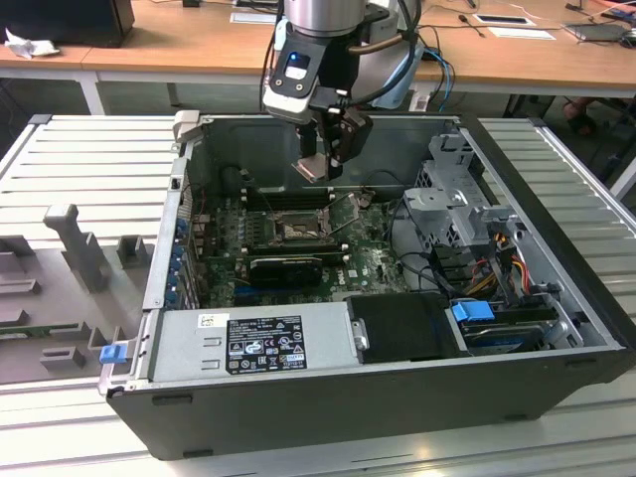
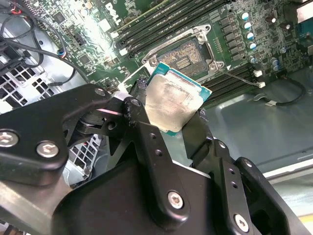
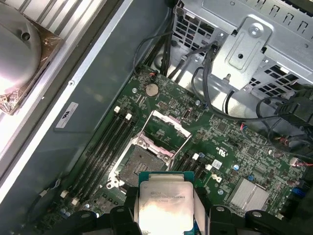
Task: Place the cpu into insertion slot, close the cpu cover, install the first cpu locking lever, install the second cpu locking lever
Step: 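Place the cpu into insertion slot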
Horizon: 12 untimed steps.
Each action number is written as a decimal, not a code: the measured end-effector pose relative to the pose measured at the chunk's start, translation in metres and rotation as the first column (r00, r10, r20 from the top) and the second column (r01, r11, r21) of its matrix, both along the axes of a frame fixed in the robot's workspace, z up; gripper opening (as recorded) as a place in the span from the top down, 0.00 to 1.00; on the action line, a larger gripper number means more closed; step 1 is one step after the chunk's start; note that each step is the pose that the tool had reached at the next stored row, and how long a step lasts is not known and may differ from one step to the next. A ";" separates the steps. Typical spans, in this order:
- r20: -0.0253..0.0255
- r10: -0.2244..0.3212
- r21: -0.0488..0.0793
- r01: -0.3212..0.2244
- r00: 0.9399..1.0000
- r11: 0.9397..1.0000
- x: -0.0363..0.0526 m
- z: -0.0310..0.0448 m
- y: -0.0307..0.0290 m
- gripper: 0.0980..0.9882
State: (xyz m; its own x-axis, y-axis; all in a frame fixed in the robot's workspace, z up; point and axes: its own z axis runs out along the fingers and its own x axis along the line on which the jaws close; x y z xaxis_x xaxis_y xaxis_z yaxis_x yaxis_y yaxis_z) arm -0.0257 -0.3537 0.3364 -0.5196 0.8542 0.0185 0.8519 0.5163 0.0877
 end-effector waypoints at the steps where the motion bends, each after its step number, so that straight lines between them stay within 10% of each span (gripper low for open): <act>1: 0.000 -0.004 0.000 0.004 1.000 1.000 0.0000 -0.0001 0.0000 0.51; 12: 0.000 -0.035 0.000 0.035 0.999 0.999 0.0000 -0.0008 0.0000 0.51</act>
State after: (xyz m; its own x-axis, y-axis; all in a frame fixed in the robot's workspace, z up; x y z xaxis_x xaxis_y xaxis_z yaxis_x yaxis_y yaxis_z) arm -0.0257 -0.3537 0.3356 -0.4893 0.8719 0.0184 0.8695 0.4860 0.0877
